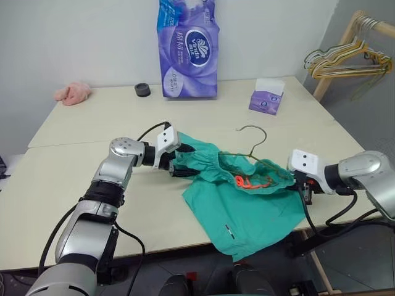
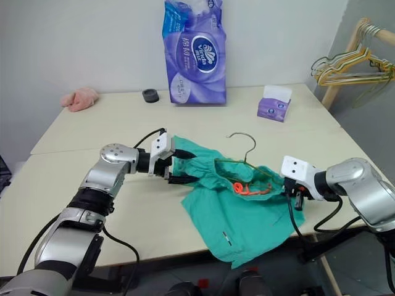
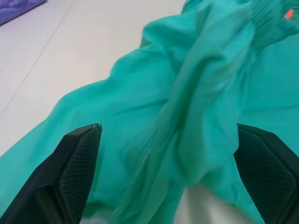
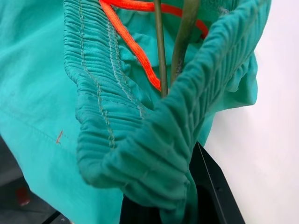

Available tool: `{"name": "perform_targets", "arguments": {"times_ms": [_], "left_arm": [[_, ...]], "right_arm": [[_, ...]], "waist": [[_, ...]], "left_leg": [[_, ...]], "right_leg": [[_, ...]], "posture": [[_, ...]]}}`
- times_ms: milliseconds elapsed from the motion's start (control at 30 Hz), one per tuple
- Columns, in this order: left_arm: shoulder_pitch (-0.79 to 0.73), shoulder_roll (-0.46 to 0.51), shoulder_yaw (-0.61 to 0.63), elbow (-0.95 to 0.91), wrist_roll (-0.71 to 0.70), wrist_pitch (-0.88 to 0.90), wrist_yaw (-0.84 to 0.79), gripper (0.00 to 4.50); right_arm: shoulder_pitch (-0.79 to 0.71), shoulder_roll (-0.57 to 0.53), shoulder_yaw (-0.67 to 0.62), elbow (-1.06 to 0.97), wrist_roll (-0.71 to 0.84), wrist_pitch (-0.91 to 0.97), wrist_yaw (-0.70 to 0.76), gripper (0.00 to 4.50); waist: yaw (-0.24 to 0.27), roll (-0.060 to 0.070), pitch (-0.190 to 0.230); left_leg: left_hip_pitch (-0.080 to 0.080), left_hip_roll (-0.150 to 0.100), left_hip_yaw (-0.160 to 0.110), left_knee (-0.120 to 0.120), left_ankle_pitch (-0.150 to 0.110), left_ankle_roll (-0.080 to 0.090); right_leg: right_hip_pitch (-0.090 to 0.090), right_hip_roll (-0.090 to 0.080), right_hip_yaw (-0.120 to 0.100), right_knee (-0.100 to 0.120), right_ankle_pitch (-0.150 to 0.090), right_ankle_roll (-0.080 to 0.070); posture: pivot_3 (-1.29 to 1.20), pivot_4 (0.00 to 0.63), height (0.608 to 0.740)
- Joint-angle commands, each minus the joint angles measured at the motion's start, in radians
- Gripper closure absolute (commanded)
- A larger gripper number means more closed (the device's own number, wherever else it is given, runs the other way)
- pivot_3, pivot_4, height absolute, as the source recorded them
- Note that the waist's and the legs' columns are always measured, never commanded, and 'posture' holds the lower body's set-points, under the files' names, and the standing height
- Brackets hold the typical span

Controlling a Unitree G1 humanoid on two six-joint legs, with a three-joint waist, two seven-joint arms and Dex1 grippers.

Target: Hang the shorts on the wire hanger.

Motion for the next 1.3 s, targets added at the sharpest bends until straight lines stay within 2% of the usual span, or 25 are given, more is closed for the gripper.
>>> {"name": "perform_targets", "arguments": {"times_ms": [33, 100, 500, 533, 800, 1033, 1300], "left_arm": [[-0.037, -0.002, 0.012, 0.019, -0.005, -0.015, -0.024, 0.19], [-0.039, -0.008, 0.008, 0.033, 0.001, -0.017, -0.027, 0.62], [-0.074, -0.028, 0.029, 0.179, 0.062, -0.146, 0.043, 4.3], [-0.078, -0.026, 0.03, 0.192, 0.065, -0.154, 0.046, 4.46], [-0.086, -0.029, 0.032, 0.242, 0.07, -0.193, 0.069, 4.46], [-0.13, -0.066, 0.121, 0.253, -0.019, -0.049, 0.098, 4.46], [-0.028, -0.032, 0.038, 0.148, 0.057, -0.072, 0.011, 4.46]], "right_arm": [[-0.01, -0.016, -0.045, -0.035, 0.011, 0.004, 0.008, 4.5], [-0.008, -0.016, -0.047, -0.039, 0.012, 0.006, 0.007, 4.5], [0.037, -0.053, -0.093, -0.073, 0.04, 0.024, 0.019, 4.5], [0.04, -0.056, -0.096, -0.075, 0.043, 0.024, 0.02, 4.5], [0.054, -0.075, -0.101, -0.095, 0.056, 0.027, 0.028, 4.5], [0.093, -0.098, -0.113, -0.113, 0.055, 0.017, 0.028, 4.5], [0.063, -0.053, -0.13, -0.11, 0.076, 0.046, 0.001, 4.5]], "waist": [[0.0, 0.0, 0.0], [-0.001, 0.0, 0.0], [-0.014, 0.0, 0.0], [-0.016, 0.0, 0.0], [-0.021, 0.0, 0.0], [-0.021, 0.0, 0.0], [-0.026, 0.0, 0.0]], "left_leg": [[0.0, 0.0, 0.0, 0.0, 0.0, 0.0], [0.0, 0.0, 0.0, 0.0, 0.0, 0.0], [0.0, 0.0, 0.0, 0.0, 0.0, 0.0], [0.0, 0.0, 0.0, 0.0, 0.0, 0.0], [0.0, 0.0, 0.0, 0.0, 0.0, 0.0], [-0.001, 0.0, 0.0, 0.0, 0.0, 0.0], [0.0, 0.0, -0.001, -0.001, 0.0, 0.0]], "right_leg": [[0.0, 0.0, 0.0, 0.0, 0.0, 0.0], [0.0, 0.0, 0.0, 0.0, 0.0, 0.0], [0.0, 0.0, 0.0, 0.0, 0.0, 0.0], [0.0, 0.0, 0.0, 0.0, 0.0, 0.0], [0.0, 0.0, 0.0, 0.0, 0.0, 0.0], [0.0, -0.001, -0.001, 0.0, 0.0, 0.0], [0.0, -0.001, -0.001, 0.001, 0.0, 0.0]], "posture": [[-0.19, 0.062, 0.74], [-0.21, 0.062, 0.74], [-0.22, 0.066, 0.74], [-0.22, 0.066, 0.74], [-0.22, 0.066, 0.74], [-0.21, 0.066, 0.74], [-0.21, 0.065, 0.74]]}}
